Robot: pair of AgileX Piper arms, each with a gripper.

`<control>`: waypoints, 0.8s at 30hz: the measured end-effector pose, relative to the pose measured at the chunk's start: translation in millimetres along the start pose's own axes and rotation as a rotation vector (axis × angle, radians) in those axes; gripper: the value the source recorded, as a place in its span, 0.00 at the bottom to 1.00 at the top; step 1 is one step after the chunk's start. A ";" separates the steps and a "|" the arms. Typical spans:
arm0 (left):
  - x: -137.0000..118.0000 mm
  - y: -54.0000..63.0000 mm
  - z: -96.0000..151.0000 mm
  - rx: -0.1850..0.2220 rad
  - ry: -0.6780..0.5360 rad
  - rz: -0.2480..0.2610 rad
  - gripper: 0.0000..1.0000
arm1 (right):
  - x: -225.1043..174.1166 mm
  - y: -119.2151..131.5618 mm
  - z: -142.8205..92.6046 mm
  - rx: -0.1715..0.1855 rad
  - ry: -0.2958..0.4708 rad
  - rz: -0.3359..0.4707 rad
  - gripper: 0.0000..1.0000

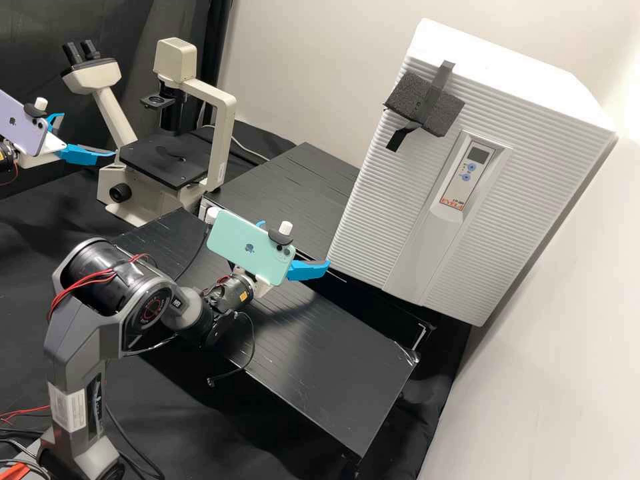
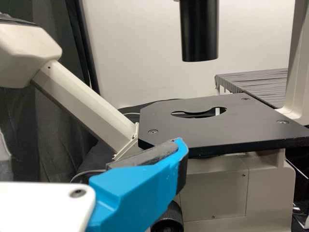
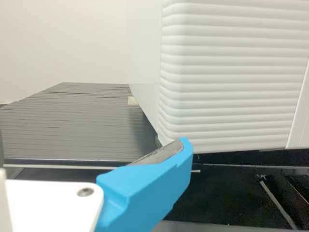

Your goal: Open the incubator door.

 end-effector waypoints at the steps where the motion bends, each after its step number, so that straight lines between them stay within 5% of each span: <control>1: 0.0 0.0 0.0 0.000 0.000 0.000 1.00 | 0.0 0.0 0.0 0.000 0.000 0.000 1.00; 11: 0.0 0.0 0.0 0.000 0.000 0.000 1.00 | -1.6 6.9 -0.5 -0.001 0.002 0.024 1.00; 24: 0.0 0.0 0.0 0.000 0.000 0.000 1.00 | -9.9 85.4 -37.1 0.027 0.111 0.294 1.00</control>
